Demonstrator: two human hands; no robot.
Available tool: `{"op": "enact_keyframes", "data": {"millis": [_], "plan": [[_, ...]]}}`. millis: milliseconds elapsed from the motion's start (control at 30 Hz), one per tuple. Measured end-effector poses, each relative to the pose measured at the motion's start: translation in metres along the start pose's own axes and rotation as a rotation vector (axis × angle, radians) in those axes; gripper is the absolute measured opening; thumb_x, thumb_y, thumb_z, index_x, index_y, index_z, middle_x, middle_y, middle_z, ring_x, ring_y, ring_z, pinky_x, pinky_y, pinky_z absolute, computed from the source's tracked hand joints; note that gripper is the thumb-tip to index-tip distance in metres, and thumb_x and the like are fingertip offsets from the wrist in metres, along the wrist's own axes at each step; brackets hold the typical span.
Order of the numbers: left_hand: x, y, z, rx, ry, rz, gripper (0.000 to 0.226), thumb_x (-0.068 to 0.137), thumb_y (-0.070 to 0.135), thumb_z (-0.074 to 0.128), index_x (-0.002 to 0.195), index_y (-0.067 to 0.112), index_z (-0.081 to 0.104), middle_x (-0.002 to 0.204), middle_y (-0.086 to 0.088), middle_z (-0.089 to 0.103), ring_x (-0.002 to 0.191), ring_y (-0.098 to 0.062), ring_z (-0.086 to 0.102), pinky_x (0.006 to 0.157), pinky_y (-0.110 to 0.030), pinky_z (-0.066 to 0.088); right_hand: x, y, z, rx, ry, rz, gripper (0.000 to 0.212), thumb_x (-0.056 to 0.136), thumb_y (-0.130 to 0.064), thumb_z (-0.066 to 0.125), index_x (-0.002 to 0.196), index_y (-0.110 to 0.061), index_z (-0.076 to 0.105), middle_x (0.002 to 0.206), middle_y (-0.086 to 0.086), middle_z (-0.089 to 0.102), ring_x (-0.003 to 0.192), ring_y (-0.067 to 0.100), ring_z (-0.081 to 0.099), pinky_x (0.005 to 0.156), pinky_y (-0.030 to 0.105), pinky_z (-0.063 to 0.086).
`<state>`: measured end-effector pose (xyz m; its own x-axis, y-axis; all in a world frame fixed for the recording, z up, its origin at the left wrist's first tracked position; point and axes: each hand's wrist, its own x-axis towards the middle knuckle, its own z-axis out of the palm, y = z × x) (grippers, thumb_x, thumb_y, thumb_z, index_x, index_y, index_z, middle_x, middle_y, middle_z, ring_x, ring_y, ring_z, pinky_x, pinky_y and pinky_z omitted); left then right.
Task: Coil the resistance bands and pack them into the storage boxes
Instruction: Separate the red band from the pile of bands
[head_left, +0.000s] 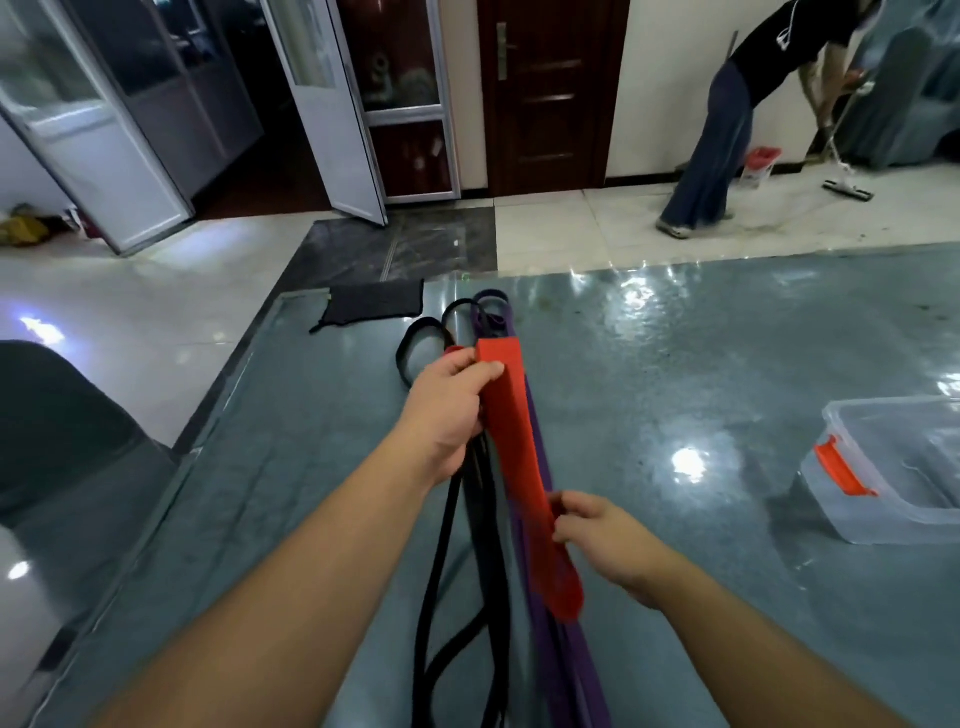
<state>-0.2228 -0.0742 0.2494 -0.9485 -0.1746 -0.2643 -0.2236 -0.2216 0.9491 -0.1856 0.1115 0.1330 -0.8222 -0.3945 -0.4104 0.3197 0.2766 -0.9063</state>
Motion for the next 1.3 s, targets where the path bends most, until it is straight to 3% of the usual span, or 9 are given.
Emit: {"op": "enact_keyframes", "data": {"millis": [67, 167, 300, 400, 567, 667, 1000, 1133, 1300], "plan": [[-0.004, 0.020, 0.002, 0.084, -0.044, 0.088, 0.016, 0.101, 0.006, 0.056, 0.106, 0.006, 0.071, 0.097, -0.019, 0.070, 0.073, -0.024, 0.063, 0.062, -0.026, 0.052, 0.011, -0.018, -0.002, -0.010, 0.048, -0.043, 0.044, 0.092, 0.005, 0.050, 0.122, -0.020, 0.069, 0.119, -0.004, 0.071, 0.112, 0.010, 0.062, 0.097, 0.017, 0.046], [-0.011, 0.042, 0.001, 0.230, -0.116, 0.212, 0.019, 0.101, 0.004, 0.057, 0.113, 0.001, 0.071, 0.098, -0.023, 0.074, 0.078, -0.027, 0.067, 0.064, -0.026, 0.057, 0.031, -0.050, -0.010, -0.100, 0.258, -0.208, 0.049, 0.096, 0.000, 0.059, 0.140, -0.020, 0.051, 0.129, -0.005, 0.061, 0.126, 0.013, 0.057, 0.115, 0.034, 0.042], [-0.024, 0.063, -0.004, 0.328, -0.252, 0.331, 0.022, 0.101, 0.003, 0.057, 0.118, 0.004, 0.071, 0.111, -0.029, 0.071, 0.090, -0.029, 0.068, 0.083, -0.041, 0.058, 0.041, -0.099, -0.021, -0.135, 0.296, -0.441, 0.066, 0.091, -0.011, 0.076, 0.146, -0.030, 0.043, 0.129, -0.021, 0.054, 0.119, -0.009, 0.050, 0.103, 0.014, 0.041], [-0.033, 0.080, -0.006, 0.278, -0.342, 0.418, 0.025, 0.098, 0.004, 0.058, 0.120, 0.005, 0.069, 0.106, -0.023, 0.073, 0.094, -0.025, 0.069, 0.087, -0.036, 0.059, 0.050, -0.122, -0.020, -0.223, 0.229, -0.507, 0.049, 0.092, -0.011, 0.075, 0.127, -0.038, 0.052, 0.118, -0.030, 0.059, 0.103, -0.026, 0.054, 0.091, 0.006, 0.043], [-0.032, 0.097, -0.015, 0.178, -0.325, 0.474, 0.023, 0.099, 0.003, 0.058, 0.117, 0.009, 0.070, 0.100, -0.008, 0.075, 0.093, -0.020, 0.070, 0.085, -0.032, 0.056, 0.052, -0.141, -0.020, -0.126, 0.218, -0.477, 0.014, 0.102, -0.015, 0.062, 0.110, -0.008, 0.072, 0.107, 0.012, 0.077, 0.103, 0.030, 0.074, 0.096, 0.044, 0.058], [-0.031, 0.094, -0.021, 0.172, -0.271, 0.452, 0.022, 0.100, 0.001, 0.057, 0.114, 0.011, 0.071, 0.093, 0.001, 0.077, 0.083, -0.010, 0.071, 0.077, -0.025, 0.055, 0.040, -0.154, -0.024, -0.116, 0.270, -0.471, 0.016, 0.102, -0.025, 0.064, 0.108, -0.015, 0.074, 0.101, 0.013, 0.078, 0.096, 0.035, 0.075, 0.089, 0.057, 0.059], [-0.025, 0.072, 0.000, 0.013, -0.149, 0.290, 0.015, 0.093, -0.002, 0.068, 0.103, 0.010, 0.069, 0.089, -0.007, 0.074, 0.078, -0.019, 0.070, 0.074, -0.038, 0.059, -0.004, -0.193, -0.011, 0.208, 0.150, -0.370, 0.034, 0.108, -0.023, 0.046, 0.115, 0.001, 0.068, 0.092, 0.018, 0.072, 0.080, 0.029, 0.068, 0.075, 0.044, 0.061], [-0.024, 0.067, 0.003, -0.007, -0.092, 0.265, 0.014, 0.087, -0.001, 0.075, 0.097, 0.008, 0.069, 0.093, -0.016, 0.075, 0.083, -0.027, 0.071, 0.082, -0.045, 0.060, -0.011, -0.190, -0.016, 0.344, 0.069, -0.418, 0.018, 0.101, -0.013, 0.054, 0.102, -0.004, 0.069, 0.090, 0.015, 0.069, 0.085, 0.031, 0.065, 0.080, 0.047, 0.058], [-0.019, 0.062, 0.005, 0.135, -0.026, 0.301, 0.019, 0.079, 0.004, 0.085, 0.090, 0.008, 0.070, 0.080, -0.008, 0.072, 0.070, -0.016, 0.067, 0.062, -0.024, 0.056, -0.019, -0.183, -0.015, 0.299, -0.042, -0.463, 0.030, 0.091, 0.007, 0.060, 0.116, -0.008, 0.066, 0.111, 0.017, 0.069, 0.097, 0.027, 0.068, 0.093, 0.041, 0.057]]}}
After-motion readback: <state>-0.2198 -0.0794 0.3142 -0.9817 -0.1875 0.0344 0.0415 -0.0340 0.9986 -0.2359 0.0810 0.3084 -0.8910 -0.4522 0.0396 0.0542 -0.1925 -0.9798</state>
